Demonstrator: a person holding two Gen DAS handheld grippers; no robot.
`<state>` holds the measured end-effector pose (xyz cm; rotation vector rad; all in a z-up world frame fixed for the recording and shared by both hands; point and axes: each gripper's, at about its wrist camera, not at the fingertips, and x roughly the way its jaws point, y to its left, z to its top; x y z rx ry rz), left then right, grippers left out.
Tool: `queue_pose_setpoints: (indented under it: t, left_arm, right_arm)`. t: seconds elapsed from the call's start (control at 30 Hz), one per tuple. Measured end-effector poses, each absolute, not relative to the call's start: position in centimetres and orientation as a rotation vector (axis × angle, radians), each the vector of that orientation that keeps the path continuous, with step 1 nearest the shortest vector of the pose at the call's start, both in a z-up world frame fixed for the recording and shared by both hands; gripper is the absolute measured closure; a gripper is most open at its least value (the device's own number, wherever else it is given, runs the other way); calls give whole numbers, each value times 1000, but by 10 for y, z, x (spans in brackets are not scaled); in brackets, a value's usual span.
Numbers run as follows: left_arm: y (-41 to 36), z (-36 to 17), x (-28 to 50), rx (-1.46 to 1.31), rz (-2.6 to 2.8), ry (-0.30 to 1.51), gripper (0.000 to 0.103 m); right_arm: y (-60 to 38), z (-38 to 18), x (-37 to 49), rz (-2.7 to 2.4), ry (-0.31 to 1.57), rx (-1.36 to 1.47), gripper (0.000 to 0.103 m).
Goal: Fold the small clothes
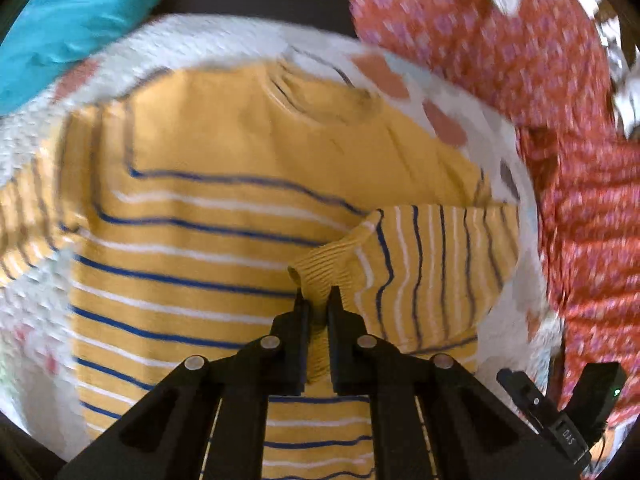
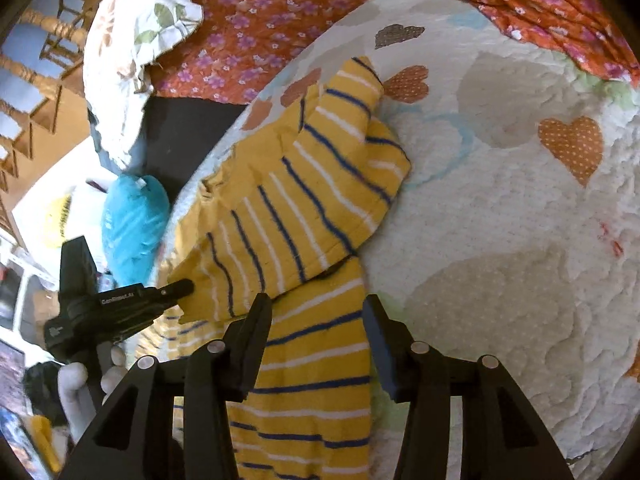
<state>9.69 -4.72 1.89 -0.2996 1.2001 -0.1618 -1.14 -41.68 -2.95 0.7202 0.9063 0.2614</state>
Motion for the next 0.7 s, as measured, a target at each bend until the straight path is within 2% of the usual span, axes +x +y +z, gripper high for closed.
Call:
queue_pose_setpoints:
  t: [0.13,0.3,0.7]
  left_arm:
    - [4,32,104,-330,-84,1158,95]
    - [58,11,123,-291,36,1183,95]
    - [86,-44,175,-209,152,1239,94]
  right_arm:
    - [-404,-22,1,326,911,750,43]
    - [-368,-19,24,379,939,689,43]
    - [-318,-15,113,336,947,595,43]
